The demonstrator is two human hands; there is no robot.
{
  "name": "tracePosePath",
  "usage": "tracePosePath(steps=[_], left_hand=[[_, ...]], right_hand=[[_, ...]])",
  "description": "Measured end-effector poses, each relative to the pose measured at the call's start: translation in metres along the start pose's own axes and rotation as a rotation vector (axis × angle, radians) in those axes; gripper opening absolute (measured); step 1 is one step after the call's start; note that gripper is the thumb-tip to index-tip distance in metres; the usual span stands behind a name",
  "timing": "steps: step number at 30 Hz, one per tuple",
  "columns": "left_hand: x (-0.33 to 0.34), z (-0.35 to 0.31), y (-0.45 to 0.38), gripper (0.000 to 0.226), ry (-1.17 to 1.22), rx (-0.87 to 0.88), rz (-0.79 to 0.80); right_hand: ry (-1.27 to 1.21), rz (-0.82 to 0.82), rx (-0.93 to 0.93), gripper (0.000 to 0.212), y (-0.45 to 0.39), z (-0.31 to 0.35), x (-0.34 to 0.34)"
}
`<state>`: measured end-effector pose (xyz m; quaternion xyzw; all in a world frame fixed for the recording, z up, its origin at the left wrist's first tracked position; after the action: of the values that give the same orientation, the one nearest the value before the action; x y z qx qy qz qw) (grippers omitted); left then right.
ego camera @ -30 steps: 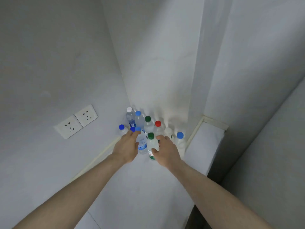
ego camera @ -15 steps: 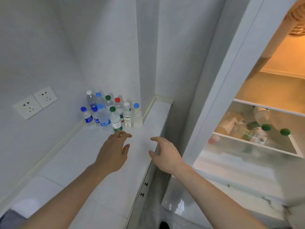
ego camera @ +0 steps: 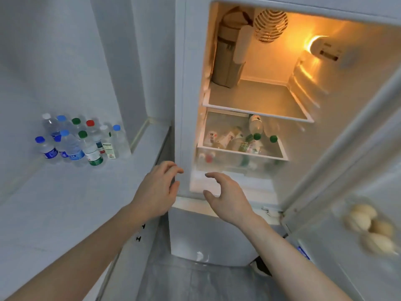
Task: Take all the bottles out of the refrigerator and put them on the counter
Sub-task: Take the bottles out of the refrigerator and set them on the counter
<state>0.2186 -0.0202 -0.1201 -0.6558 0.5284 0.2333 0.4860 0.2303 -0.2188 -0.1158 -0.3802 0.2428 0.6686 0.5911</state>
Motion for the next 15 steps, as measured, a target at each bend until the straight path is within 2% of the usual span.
tracePosePath(steps=[9,15], left_hand=[[0.072,-0.14,0.007,0.033,0.01,0.033,0.008],[0.09,-0.21,0.014,0.034,0.004,0.009,0.008]], right_hand=[[-0.041,-0.079,0.045,0.047,0.054,-0.107,-0.103],[-0.136,-0.126,0.057,0.046,0.071,-0.138,-0.14]])
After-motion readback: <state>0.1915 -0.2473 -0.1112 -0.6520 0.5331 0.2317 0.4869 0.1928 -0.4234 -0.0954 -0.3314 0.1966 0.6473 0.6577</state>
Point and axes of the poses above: each hand's wrist, its own y-axis away from the middle knuckle, its own x-axis out of the palm, z = x × y, the point moved 7 cm from there along -y, towards the middle knuckle, and after that the axes turned 9 degrees about -z, right-handed, at the moved point
